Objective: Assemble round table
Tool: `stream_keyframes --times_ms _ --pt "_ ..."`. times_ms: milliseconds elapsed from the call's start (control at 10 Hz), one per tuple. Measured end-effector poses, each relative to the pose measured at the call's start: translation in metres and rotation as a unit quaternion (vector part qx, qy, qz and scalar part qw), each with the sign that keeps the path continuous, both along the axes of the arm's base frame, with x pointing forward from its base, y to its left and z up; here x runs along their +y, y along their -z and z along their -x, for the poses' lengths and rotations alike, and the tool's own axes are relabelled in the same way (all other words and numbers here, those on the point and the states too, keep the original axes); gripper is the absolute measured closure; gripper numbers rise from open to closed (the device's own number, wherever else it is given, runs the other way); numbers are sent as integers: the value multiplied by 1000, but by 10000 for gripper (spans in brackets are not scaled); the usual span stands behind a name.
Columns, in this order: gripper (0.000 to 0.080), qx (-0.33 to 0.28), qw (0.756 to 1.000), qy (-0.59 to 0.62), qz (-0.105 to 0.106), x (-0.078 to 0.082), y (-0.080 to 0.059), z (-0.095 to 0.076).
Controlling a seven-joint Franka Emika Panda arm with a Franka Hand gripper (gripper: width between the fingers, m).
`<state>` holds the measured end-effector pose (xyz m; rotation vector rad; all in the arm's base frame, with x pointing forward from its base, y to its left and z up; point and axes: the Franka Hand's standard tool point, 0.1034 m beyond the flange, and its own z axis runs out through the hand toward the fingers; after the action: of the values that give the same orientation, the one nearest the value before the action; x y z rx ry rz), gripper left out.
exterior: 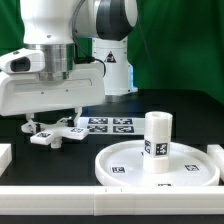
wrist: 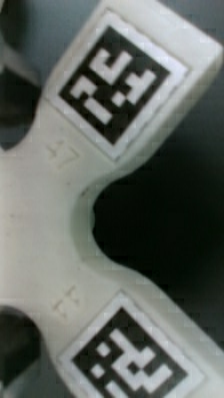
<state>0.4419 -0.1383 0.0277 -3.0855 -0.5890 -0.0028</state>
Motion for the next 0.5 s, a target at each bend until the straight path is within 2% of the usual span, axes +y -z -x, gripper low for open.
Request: stream_keyframes --times_ms 100,400,500 --pt "360 0 1000 1 0 -1 0 0" --pt "360 -1 1000 1 0 3 0 -1" --pt "360 -3 1000 8 -1 8 -4 -3"
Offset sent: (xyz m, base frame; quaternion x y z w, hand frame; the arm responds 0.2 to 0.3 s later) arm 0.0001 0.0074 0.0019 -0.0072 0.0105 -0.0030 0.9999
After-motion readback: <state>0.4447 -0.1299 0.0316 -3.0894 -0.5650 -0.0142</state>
